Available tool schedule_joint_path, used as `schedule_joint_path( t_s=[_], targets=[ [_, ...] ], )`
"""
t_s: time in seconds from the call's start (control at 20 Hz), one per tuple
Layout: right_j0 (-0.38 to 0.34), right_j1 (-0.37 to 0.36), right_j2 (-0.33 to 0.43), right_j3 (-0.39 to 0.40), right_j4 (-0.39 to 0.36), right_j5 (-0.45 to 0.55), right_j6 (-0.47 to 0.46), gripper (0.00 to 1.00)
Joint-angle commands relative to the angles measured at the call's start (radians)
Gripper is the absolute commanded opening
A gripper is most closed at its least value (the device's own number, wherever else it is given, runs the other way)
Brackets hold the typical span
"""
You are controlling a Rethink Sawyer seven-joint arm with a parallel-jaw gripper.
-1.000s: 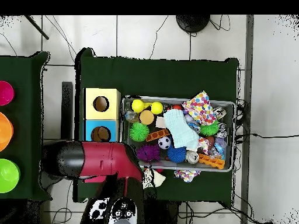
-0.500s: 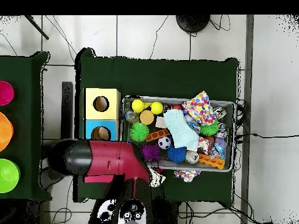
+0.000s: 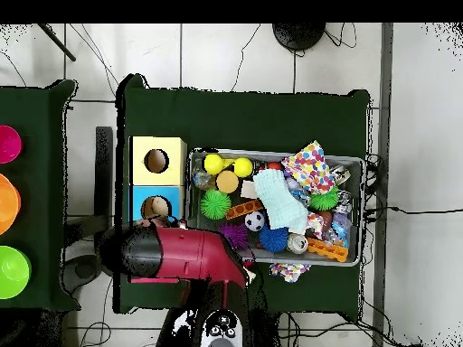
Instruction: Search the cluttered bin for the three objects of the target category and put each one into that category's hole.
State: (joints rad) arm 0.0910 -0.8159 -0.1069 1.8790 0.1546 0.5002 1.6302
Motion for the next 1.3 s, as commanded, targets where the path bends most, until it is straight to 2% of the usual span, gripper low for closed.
schedule_joint_path(
  t_s=[0.05,0.3,0.6,1.3],
  targets=[
    [-0.028,0.064,0.087,0.107,-0.051,-0.066,0.096,0.00],
    [-0.020,0.075,0.089,0.115,-0.043,-0.091,0.106,0.00],
    [0.004,0.065,0.076,0.110,-0.037,-0.069,0.121,0.00],
    [0.122,0.065,0.034,0.091,0.013,-0.046,0.212,0.00]
  ],
)
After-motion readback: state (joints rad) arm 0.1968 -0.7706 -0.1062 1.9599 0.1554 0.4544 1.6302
